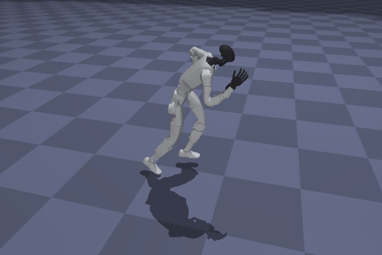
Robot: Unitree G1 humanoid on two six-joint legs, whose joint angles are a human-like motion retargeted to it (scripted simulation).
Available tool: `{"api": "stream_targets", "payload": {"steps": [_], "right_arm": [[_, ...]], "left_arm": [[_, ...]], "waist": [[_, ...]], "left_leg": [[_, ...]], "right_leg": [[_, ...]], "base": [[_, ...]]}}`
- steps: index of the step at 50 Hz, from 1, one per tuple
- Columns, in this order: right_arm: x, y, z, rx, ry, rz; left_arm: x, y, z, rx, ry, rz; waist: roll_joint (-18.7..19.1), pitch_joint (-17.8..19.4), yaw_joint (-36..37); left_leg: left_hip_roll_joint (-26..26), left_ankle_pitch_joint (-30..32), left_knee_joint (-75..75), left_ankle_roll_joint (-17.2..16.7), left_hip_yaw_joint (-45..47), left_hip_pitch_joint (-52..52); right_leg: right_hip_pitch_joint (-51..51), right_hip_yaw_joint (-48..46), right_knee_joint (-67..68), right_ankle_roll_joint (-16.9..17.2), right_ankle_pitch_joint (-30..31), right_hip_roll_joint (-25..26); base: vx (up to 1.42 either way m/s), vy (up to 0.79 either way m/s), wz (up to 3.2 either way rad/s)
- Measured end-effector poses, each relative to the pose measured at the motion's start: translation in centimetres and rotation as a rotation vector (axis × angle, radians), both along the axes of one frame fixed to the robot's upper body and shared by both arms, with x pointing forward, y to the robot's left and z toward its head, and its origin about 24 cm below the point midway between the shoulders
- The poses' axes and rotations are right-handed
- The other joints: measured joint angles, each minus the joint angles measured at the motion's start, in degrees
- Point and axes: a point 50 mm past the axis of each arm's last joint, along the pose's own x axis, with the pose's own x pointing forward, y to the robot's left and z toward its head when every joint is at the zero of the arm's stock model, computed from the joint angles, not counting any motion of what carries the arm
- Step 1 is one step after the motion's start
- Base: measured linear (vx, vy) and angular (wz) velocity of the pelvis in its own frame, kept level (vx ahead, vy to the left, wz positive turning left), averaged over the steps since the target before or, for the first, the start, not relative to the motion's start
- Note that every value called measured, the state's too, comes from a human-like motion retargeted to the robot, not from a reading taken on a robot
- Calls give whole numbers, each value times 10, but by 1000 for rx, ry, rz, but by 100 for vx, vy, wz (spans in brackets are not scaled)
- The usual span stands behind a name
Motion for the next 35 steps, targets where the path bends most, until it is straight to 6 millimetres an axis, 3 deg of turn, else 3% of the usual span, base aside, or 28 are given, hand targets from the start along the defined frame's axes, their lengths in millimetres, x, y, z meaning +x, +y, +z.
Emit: {"api": "stream_targets", "payload": {"steps": [2, 5, 7, 8, 10, 12, 13, 15, 17, 18, 20, 22, 24, 26, 28, 30, 33, 35], "right_arm": [[-14, 6, -3, -6, -65, 25], [-14, 14, -28, -16, 3, 70], [-1, 20, -52, -64, 148, 75], [7, 24, -65, -102, 233, 55], [27, 27, -99, -196, 421, -27], [53, 26, -150, -309, 681, -146], [64, 21, -181, -370, 828, -204], [68, -1, -239, -463, 1091, -307], [51, -35, -270, -483, 1247, -397], [40, -51, -277, -476, 1302, -429], [18, -78, -284, -438, 1404, -468], [0, -99, -288, -413, 1507, -501], [-17, -117, -295, -419, 1605, -556], [-35, -133, -304, -435, 1703, -627], [-54, -144, -318, -449, 1806, -688], [-71, -152, -333, -420, 1908, -717], [-81, -157, -355, -248, 2008, -699], [-66, -149, -363, -110, 1965, -669]], "left_arm": [[-19, 12, 6, -14, 47, 41], [-40, 23, 18, 0, 72, 84], [-41, 21, 18, 3, 61, 87], [-38, 18, 16, 6, 47, 84], [-21, 8, 6, 13, -10, 80], [21, -10, -1, 26, -124, 49], [53, -24, 3, 43, -208, 5], [122, -60, 43, 96, -452, -123], [173, -102, 119, 99, -797, -231], [184, -120, 161, 68, -975, -265], [186, -148, 243, -6, -1301, -312], [168, -158, 311, -13, -1574, -342], [142, -163, 362, -22, -1780, -390], [117, -171, 394, -97, -1909, -467], [99, -178, 407, -192, -1976, -543], [90, -183, 405, -262, -2008, -587], [92, -185, 366, -281, -1975, -577], [103, -182, 326, -259, -1866, -519]], "waist": [[-17, -1, 39], [-32, 2, 106], [-42, 3, 122], [-52, 5, 117], [-79, 11, 84], [-97, 11, 39], [-99, 11, 16], [-92, 11, -31], [-70, 11, -84], [-57, 11, -114], [-32, 11, -179], [-12, 11, -242], [0, 11, -294], [7, 11, -334], [13, 11, -358], [25, 11, -369], [51, 11, -357], [76, 11, -324]], "left_leg": [[-1, 25, -223, -28, 36, 39], [24, 31, -460, -84, 57, 111], [47, 73, -445, -76, 65, 132], [52, 81, -386, -56, 65, 128], [57, 7, -191, -15, 51, 89], [59, -74, -55, -15, 41, 70], [58, -99, -23, -19, 38, 73], [49, -130, -8, -29, 26, 98], [41, -137, -33, -46, 5, 132], [39, -133, -49, -59, -7, 150], [43, -114, -90, -91, -36, 187], [55, -82, -146, -124, -65, 229], [64, -43, -208, -145, -88, 280], [69, -2, -265, -152, -107, 340], [81, 32, -302, -156, -125, 404], [94, 54, -301, -155, -146, 453], [103, 81, -173, -128, -171, 460], [127, 87, -33, -102, -160, 422]], "right_leg": [[59, 16, -45, 20, 63, 5], [156, 67, -79, 52, 120, 25], [193, 90, -37, 45, 137, 23], [195, 88, 12, 32, 132, 13], [165, 78, 160, 0, 84, -19], [94, 83, 319, -31, 16, -28], [52, 86, 384, -43, -15, -26], [-34, 77, 470, -61, -71, -16], [-118, 47, 485, -66, -108, -11], [-156, 29, 470, -66, -117, -10], [-221, -13, 396, -61, -124, -10], [-260, -50, 253, -43, -109, -1], [-272, -72, 53, -17, -70, 15], [-264, -74, -152, 17, -32, 28], [-257, -64, -282, 47, -16, 31], [-244, -82, -322, 66, 5, 18], [-219, -156, -233, 35, 85, -12], [-245, -146, -91, -4, 42, -5]], "base": [[158, 5, -102], [166, 16, -158], [159, 27, -79], [151, 30, 6], [143, 28, 69], [131, 21, 98], [123, 14, 109], [117, 8, 124], [113, -1, 139], [113, -9, 138], [115, -17, 128], [119, -28, 101], [123, -37, 80], [133, -48, 75], [143, -56, 62], [145, -58, 43], [141, -55, -4], [133, -51, -110]]}}
